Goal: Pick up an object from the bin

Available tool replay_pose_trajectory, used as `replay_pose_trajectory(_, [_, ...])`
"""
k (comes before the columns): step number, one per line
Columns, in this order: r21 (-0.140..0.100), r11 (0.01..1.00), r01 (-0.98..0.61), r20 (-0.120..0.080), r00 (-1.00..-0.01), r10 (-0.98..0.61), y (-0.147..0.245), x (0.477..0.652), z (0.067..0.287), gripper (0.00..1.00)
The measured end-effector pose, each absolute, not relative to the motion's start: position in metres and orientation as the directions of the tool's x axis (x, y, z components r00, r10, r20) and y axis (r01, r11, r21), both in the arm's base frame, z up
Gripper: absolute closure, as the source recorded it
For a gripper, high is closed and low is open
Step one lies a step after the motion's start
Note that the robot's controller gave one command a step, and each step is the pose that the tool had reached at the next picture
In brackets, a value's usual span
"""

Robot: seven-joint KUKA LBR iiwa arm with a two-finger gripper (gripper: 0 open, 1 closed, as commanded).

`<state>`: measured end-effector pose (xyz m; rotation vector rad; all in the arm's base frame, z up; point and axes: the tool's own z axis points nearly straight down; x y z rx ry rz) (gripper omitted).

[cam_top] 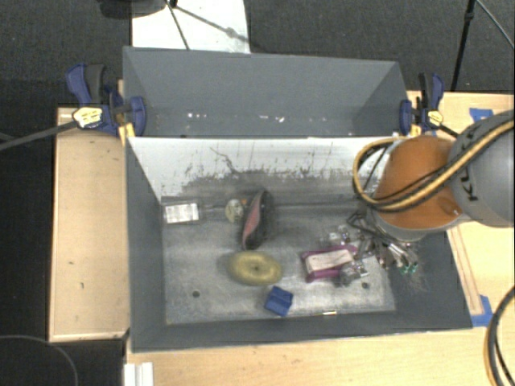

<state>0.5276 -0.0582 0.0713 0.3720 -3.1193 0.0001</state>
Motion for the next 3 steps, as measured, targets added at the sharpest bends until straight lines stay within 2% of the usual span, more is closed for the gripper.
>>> replay_pose_trajectory(1, [-0.001,0.972,-0.236,-0.005,-0.972,-0.236,-0.058,0.528,0.092,1.0])
replay_pose_trajectory(2, [-0.001,0.972,-0.236,-0.005,-0.972,-0.236,-0.058,0.529,0.094,1.0])
replay_pose_trajectory(3, [-0.002,0.972,-0.235,-0.006,-0.972,-0.235,-0.058,0.53,0.129,1.0])
